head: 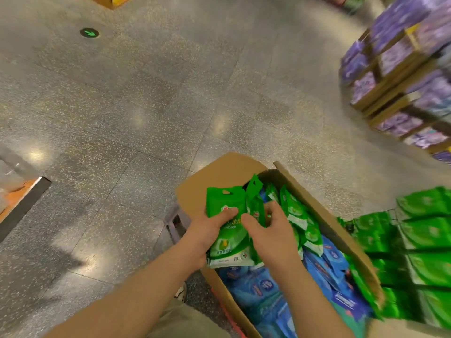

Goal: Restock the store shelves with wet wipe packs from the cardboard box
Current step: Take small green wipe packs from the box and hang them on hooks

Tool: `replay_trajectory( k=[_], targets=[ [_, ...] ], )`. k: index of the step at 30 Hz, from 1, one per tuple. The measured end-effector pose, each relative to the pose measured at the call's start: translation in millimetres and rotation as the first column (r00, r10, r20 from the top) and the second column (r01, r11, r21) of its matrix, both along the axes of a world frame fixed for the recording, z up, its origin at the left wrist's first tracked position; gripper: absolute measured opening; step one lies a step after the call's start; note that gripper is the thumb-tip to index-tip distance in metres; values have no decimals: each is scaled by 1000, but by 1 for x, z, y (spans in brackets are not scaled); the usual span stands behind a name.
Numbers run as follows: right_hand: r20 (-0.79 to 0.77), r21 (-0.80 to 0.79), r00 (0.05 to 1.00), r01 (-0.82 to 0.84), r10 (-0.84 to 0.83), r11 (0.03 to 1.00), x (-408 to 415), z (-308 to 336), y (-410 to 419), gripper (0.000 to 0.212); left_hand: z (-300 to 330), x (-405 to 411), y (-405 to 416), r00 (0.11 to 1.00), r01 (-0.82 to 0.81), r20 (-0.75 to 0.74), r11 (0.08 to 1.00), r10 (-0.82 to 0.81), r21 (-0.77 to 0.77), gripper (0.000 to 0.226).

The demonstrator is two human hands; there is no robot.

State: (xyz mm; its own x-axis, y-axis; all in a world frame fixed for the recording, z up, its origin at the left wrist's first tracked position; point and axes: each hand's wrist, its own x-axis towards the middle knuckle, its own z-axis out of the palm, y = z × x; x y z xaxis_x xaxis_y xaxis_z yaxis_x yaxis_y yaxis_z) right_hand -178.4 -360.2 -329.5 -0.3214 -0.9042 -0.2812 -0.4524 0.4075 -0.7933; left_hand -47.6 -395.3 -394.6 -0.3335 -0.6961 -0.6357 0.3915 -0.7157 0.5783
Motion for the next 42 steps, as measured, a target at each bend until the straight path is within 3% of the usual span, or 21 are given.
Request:
replay_trajectory(
  k=[3,6,9,13,15,17,19,21,24,27,31,34,37,39,42],
  targets=[
    [122,14,992,-1,0,1000,-15,1,8,37,-4,-13,-3,998,64,2,998,-63,-6,36],
    [60,-1,998,-3,3,1000,-28,-4,17,14,-7,-24,-2,993,116,42,993,-114,-29,47],
    [21,-21,998,51,-51,998,-32,-5,24,38,-7,-35,0,992,112,48,994,-113,14,57],
    [30,41,980,194,-196,980,-30,-8,30,68,-2,-39,5,979,187,-100,976,-176,114,70],
    [16,42,987,161,-161,986,-27,-11,32,53,-4,-36,8,973,198,-134,978,-188,62,58],
    [128,60,983,123,-129,991,-24,-14,34,37,-8,-30,8,967,216,-142,976,-213,6,53],
    [366,104,902,204,-228,974,-26,-16,33,24,-11,-24,6,964,230,-142,973,-226,14,52],
    [447,188,808,334,-384,923,-37,-26,34,15,-13,-17,4,973,210,-102,977,-205,36,51],
    [229,267,809,483,-542,834,-57,-57,39,16,-14,-3,3,985,152,-98,983,-142,103,42],
    [-54,275,873,480,-485,833,-67,-80,39,13,-17,9,1,987,108,-137,985,-89,136,29],
    [-175,336,918,395,-355,855,-68,-102,23,50,-21,19,-2,989,59,-144,987,-37,150,27],
    [-449,424,880,360,-152,831,-67,-117,5,74,-23,24,-3,989,41,-149,989,-20,139,46],
    [-457,532,887,335,-69,777,-66,-123,-20,96,-26,29,-2,984,17,-179,989,10,149,80],
    [-421,607,906,315,-41,729,-66,-128,-33,107,-27,30,-1,982,13,-186,986,18,163,74],
    [-381,630,923,302,-54,715,-67,-128,-37,98,-26,30,0,990,-1,-137,983,27,183,55]
  ],
)
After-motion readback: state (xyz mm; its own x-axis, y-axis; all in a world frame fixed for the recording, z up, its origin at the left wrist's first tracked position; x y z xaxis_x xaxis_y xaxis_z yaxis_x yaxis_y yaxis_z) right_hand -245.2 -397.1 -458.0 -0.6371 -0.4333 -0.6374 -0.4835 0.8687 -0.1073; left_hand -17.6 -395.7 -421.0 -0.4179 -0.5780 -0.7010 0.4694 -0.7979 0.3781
